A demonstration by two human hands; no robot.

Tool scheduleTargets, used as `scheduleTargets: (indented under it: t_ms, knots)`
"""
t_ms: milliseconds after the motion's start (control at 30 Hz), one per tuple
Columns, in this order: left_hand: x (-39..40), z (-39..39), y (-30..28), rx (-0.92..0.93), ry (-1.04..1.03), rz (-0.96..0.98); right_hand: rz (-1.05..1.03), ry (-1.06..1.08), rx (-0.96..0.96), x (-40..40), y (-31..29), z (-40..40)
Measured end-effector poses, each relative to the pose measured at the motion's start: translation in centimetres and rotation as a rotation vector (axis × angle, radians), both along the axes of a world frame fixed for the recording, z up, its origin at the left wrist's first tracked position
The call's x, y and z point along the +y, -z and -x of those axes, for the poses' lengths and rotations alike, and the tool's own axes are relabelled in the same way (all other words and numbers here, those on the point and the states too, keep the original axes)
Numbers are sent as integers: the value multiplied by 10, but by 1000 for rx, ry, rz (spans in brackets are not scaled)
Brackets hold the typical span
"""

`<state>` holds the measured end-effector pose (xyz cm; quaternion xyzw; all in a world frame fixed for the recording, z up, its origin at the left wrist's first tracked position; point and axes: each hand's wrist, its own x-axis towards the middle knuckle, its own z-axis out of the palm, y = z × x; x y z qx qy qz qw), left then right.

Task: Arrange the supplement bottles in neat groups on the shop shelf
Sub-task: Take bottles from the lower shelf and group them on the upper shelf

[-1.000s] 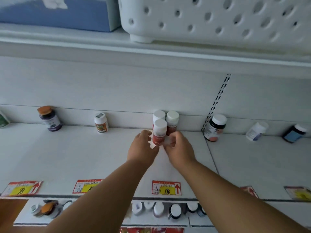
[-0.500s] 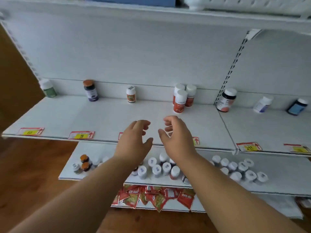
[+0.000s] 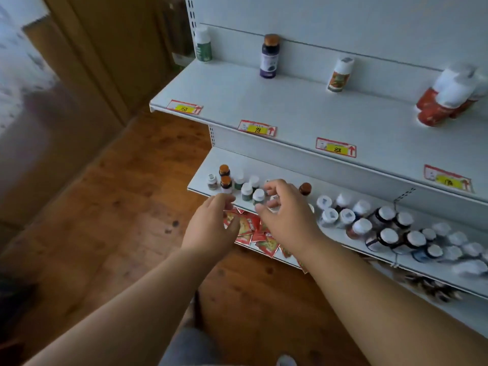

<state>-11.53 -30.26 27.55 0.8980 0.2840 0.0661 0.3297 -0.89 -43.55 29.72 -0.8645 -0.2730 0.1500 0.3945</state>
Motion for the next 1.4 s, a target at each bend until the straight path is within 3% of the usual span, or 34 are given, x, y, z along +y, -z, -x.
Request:
scheduleTargets:
  t_ms: [367, 600, 800, 967, 1067, 1233, 1400]
  knots:
    - [195, -48, 89, 216, 196, -79, 230, 60, 124, 192, 107, -31]
    - [228, -86, 190, 228, 96, 57, 332, -36, 104, 246, 212, -78]
    - [256, -107, 273, 256, 16, 97, 467, -159, -35, 298, 305, -114]
    - [268, -117, 304, 283, -13, 121, 712, -219, -169, 319, 341, -131]
    - [272, -118, 312, 285, -29, 170, 788, -147, -233, 327, 347, -132]
    - [277, -121, 317, 326, -30, 321, 673, -43, -129, 332, 336, -127]
    - [284, -100, 277, 271, -118, 438, 236, 72, 90, 311, 282, -103]
